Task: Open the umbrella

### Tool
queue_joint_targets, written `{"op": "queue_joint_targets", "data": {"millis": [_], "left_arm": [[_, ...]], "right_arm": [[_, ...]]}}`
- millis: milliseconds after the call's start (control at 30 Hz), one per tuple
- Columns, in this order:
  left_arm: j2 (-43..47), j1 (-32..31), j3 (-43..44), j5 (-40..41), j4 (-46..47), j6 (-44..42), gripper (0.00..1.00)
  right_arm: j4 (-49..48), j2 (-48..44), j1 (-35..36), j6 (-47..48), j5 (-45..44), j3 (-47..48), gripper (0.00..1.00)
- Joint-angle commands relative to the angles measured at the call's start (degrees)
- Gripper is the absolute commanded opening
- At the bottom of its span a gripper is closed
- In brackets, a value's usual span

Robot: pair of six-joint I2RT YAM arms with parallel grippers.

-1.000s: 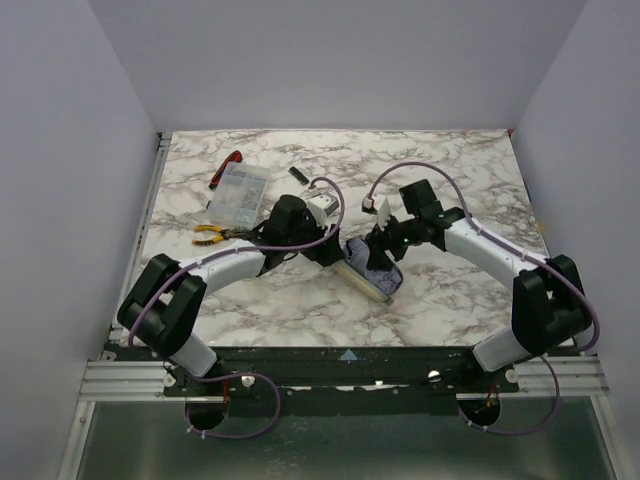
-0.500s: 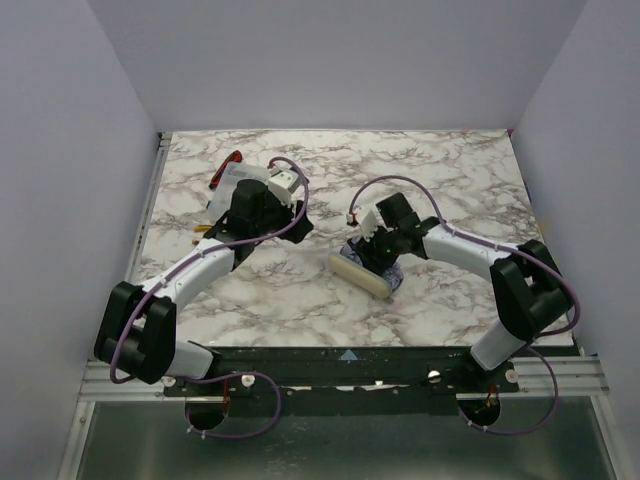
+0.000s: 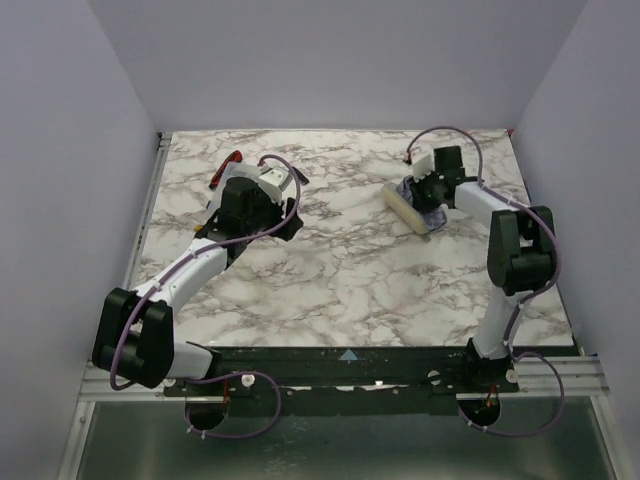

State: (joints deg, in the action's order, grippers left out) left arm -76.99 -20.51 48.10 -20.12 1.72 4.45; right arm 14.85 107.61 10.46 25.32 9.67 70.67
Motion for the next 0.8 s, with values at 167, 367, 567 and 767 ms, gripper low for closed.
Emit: {"op": "queue_joint_targets", "data": {"millis": [167,367,567,767], "left_arm": [[-2.11,2.62,4.08,-0.18,-3.32,-2.26,0.66],[-1.61,3.59,4.63,-0.11,-4.0,-3.3,0.7],[-1.38,4.08,5.76,-1.23,-4.53,-3.74,0.83],[-1.13,4.39,6.37,-0.7,-4.18,-4.17,0.98]], "right_arm": [[7.19,21.45,-15.4,5.86,-8.54,22.46,0.0],[8.44,24.49,-18.54,6.94,-7.89,32.63,0.0],[9.36,20.29,-18.63,3.26,-1.43,37.38,0.0],[9.34,16.96,-18.69,-0.81,2.11,42.42,0.0]]}}
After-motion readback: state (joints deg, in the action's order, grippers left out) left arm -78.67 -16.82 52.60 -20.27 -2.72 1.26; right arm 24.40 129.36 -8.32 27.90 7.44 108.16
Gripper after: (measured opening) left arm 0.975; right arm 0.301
